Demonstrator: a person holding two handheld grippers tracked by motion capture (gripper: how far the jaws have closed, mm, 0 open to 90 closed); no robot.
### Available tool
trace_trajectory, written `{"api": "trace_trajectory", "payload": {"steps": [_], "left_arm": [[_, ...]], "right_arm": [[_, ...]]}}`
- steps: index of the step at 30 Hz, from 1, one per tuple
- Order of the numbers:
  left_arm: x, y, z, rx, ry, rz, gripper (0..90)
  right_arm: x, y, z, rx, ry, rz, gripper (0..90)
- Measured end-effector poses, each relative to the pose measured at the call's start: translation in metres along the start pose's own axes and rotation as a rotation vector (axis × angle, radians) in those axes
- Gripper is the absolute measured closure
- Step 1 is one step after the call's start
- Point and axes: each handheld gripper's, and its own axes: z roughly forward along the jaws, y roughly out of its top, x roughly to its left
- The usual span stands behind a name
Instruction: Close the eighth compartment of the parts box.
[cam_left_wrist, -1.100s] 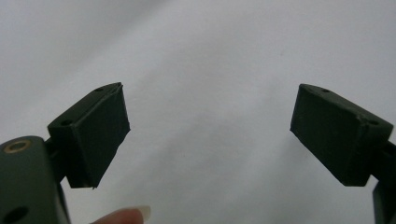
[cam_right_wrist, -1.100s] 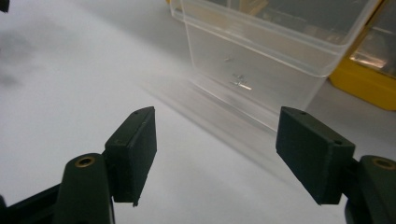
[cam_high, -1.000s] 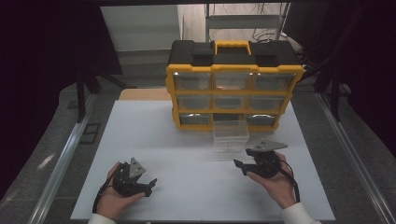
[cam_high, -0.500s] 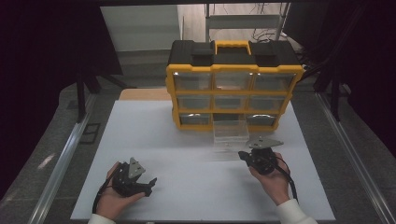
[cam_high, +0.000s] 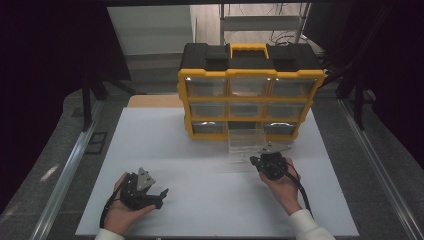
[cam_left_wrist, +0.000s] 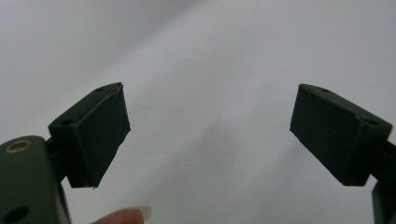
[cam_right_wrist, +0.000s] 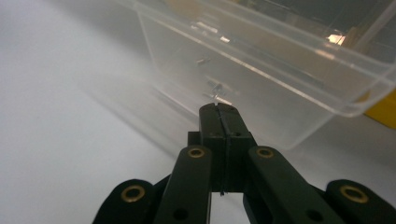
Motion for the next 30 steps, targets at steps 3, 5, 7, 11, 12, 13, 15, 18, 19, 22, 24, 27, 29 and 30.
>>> {"api": "trace_trajectory", "payload": {"steps": [3,5,7,11,12,13,15,18,19,22,24,27,29,30], "left_arm": [[0.0,0.0,0.0,0.004,-0.002,0.001,12.1],[0.0,0.0,0.0,0.003,-0.002,0.001,12.1],[0.0,0.0,-0.001,0.0,-0.002,0.0,12.1],[0.001,-0.001,0.0,0.002,-0.002,-0.002,12.1],[0.001,-0.001,0.0,0.002,-0.002,-0.003,12.1],[0.001,-0.001,0.0,0.002,-0.002,-0.003,12.1],[0.001,0.0,0.001,0.001,-0.006,-0.003,12.1],[0.001,0.001,0.002,0.002,-0.01,0.0,12.1],[0.001,0.001,0.002,0.002,-0.01,0.0,12.1],[0.0,0.002,0.001,-0.002,-0.018,-0.005,12.1],[0.0,0.002,0.001,-0.003,-0.019,-0.007,12.1],[0.001,0.001,0.001,-0.002,-0.015,-0.011,12.1],[0.001,0.0,0.002,0.003,-0.014,-0.011,12.1],[0.001,-0.001,0.002,0.005,-0.012,-0.011,12.1]], "right_arm": [[-0.002,0.002,0.004,-0.007,-0.012,0.006,90.0],[-0.004,0.004,0.007,-0.014,-0.018,0.014,90.0],[-0.005,0.006,0.009,-0.018,-0.016,0.017,90.0],[-0.005,0.01,0.013,-0.021,-0.032,0.009,90.0],[-0.006,0.011,0.014,-0.023,-0.035,0.01,90.0],[-0.007,0.012,0.015,-0.025,-0.038,0.013,90.0],[-0.009,0.013,0.016,-0.028,-0.034,0.02,90.0],[-0.012,0.014,0.017,-0.032,-0.037,0.021,90.0],[-0.012,0.014,0.017,-0.032,-0.037,0.021,90.0],[-0.015,0.017,0.019,-0.038,-0.036,0.029,90.0],[-0.017,0.018,0.021,-0.043,-0.034,0.034,90.0],[-0.019,0.02,0.022,-0.052,-0.035,0.035,90.0],[-0.02,0.021,0.023,-0.05,-0.034,0.04,90.0],[-0.021,0.021,0.024,-0.05,-0.035,0.037,90.0]]}}
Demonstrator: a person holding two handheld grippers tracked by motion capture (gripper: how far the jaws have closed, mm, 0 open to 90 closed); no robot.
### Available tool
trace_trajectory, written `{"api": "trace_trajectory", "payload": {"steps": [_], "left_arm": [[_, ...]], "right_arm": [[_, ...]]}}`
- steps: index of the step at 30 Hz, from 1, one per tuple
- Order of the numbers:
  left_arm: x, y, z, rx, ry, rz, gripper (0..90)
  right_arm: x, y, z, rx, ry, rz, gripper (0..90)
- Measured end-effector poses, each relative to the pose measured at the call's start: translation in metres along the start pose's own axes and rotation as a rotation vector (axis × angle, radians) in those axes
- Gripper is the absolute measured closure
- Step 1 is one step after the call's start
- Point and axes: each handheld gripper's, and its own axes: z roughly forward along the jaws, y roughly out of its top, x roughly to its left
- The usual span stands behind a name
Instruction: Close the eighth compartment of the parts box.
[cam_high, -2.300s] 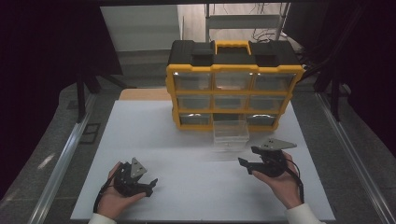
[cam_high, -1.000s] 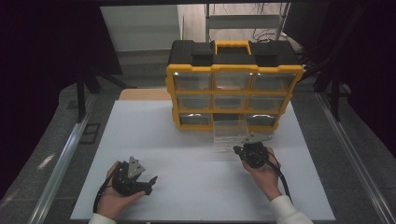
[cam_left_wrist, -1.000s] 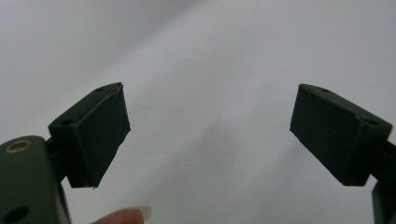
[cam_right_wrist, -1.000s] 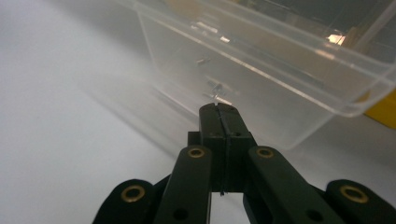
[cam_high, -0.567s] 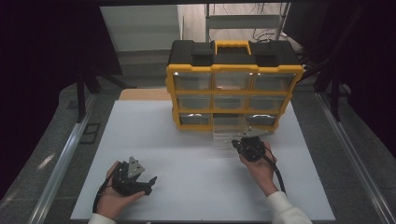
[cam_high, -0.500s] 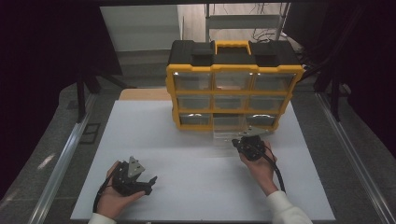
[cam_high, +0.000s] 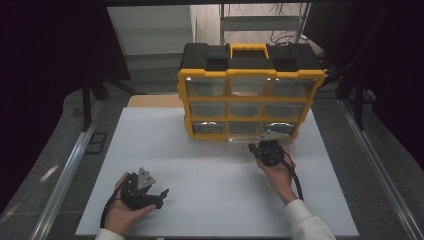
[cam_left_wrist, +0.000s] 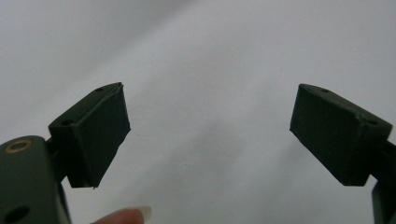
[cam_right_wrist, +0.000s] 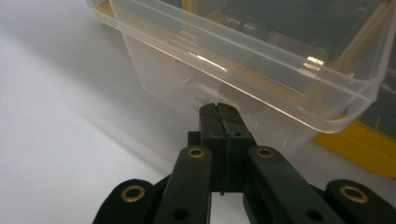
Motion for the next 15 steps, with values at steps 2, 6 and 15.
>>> {"api": "trace_trajectory", "payload": {"steps": [2,6,15], "left_arm": [[0.0,-0.001,0.0,0.002,0.002,0.001,12.1],[0.002,-0.003,-0.002,0.004,0.009,-0.004,12.2],[0.001,-0.004,-0.002,0.006,0.014,0.0,12.2]], "right_arm": [[-0.002,0.001,0.002,-0.003,-0.002,0.001,90.0],[-0.005,0.005,0.007,-0.011,-0.007,0.009,90.0],[-0.007,0.012,0.014,-0.028,-0.006,0.017,90.0]]}}
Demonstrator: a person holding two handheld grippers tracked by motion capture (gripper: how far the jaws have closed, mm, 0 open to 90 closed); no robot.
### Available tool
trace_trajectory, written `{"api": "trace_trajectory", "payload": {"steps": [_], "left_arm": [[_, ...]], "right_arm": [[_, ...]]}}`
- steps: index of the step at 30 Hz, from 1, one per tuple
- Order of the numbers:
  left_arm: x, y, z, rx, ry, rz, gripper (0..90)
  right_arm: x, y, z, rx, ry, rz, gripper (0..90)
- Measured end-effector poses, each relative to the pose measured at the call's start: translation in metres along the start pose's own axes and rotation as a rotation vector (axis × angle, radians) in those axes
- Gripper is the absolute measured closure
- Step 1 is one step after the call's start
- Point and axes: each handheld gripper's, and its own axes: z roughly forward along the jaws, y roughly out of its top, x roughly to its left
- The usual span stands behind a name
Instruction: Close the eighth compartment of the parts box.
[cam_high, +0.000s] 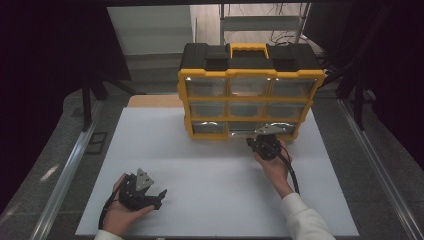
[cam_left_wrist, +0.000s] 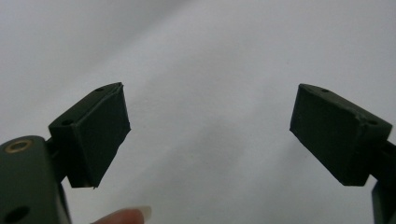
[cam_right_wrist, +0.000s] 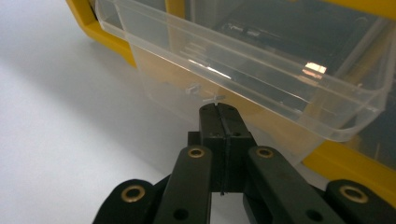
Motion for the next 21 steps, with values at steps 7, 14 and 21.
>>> {"api": "trace_trajectory", "payload": {"steps": [7,14,21], "left_arm": [[-0.002,0.0,-0.001,0.001,0.004,0.007,12.2],[-0.006,-0.001,-0.002,0.003,0.008,0.018,12.1],[-0.005,-0.003,-0.004,0.005,0.016,0.01,12.1]], "right_arm": [[-0.003,0.003,0.002,-0.009,-0.014,-0.008,90.0],[-0.007,0.006,0.002,-0.017,-0.023,-0.014,90.0],[-0.012,0.01,0.006,-0.034,-0.033,-0.033,90.0]]}}
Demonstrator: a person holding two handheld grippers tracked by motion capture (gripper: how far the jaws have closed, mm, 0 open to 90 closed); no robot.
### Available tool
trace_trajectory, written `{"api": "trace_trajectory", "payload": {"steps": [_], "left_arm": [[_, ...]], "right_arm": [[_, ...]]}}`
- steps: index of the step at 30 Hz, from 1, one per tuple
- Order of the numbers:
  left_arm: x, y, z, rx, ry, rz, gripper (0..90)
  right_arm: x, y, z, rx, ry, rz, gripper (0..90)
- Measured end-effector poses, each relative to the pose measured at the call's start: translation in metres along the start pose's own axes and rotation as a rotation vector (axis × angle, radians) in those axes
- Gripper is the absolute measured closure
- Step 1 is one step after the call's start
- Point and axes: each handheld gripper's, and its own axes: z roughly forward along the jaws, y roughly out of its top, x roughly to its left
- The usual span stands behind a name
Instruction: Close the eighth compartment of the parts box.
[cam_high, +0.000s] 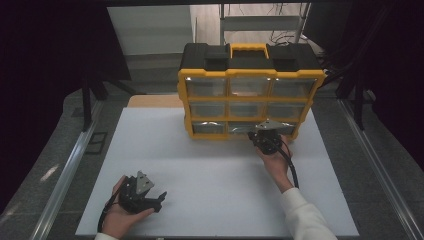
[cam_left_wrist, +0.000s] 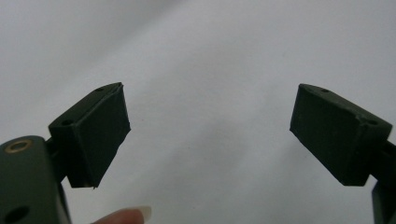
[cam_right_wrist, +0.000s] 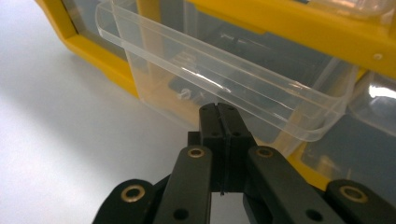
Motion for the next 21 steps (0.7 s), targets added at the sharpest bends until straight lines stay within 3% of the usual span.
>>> {"api": "trace_trajectory", "payload": {"steps": [12,21], "left_arm": [[0.0,0.0,0.003,0.008,0.0,0.003,12.0],[-0.002,0.002,0.006,0.015,-0.002,0.007,12.1]], "right_arm": [[-0.008,0.002,0.018,-0.009,0.0,0.013,90.0],[-0.014,0.003,0.02,-0.016,-0.001,0.014,90.0]]}}
